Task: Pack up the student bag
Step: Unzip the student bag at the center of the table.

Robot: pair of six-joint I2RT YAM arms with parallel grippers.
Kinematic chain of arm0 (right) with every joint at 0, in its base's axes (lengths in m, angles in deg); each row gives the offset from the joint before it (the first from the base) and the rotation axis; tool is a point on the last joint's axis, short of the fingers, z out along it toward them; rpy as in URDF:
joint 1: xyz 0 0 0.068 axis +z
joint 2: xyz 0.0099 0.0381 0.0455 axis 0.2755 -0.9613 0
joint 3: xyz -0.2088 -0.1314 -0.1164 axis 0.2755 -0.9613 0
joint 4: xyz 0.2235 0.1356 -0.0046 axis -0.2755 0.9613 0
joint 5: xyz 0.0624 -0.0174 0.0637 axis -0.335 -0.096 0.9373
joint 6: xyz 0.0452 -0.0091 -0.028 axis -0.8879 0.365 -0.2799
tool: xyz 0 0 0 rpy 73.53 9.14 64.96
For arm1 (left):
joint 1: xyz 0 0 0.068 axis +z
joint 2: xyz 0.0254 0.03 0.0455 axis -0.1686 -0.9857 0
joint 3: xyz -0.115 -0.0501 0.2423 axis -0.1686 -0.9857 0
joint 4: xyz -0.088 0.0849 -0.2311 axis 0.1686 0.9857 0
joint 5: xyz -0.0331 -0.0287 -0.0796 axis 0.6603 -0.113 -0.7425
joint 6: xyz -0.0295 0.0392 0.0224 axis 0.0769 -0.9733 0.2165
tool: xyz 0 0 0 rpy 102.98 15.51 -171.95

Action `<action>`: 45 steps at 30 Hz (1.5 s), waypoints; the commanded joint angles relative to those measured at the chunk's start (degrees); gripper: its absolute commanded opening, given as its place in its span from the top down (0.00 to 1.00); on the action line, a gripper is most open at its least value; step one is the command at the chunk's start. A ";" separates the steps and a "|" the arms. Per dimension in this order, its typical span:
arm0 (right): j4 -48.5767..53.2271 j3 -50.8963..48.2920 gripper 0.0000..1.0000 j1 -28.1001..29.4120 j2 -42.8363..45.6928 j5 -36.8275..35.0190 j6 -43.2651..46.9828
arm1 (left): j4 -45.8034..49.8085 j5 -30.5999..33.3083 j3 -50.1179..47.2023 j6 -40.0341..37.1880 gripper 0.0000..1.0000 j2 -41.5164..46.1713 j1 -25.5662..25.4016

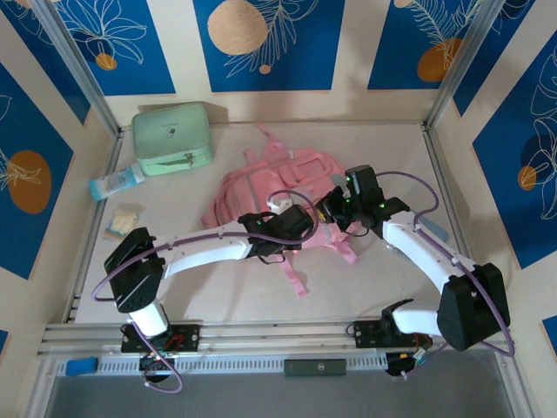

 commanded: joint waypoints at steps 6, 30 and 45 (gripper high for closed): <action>-4.19 1.20 1.00 2.00 -0.98 2.57 0.02 | -0.80 1.53 3.78 -2.38 0.76 -1.41 1.37; 0.58 4.86 1.00 -3.46 -2.29 8.13 7.16 | 3.32 -5.76 -6.13 -8.49 1.00 4.74 4.05; 7.45 22.73 1.00 -12.83 -20.50 15.79 24.72 | -4.42 -16.99 -12.03 -10.03 1.00 8.89 3.51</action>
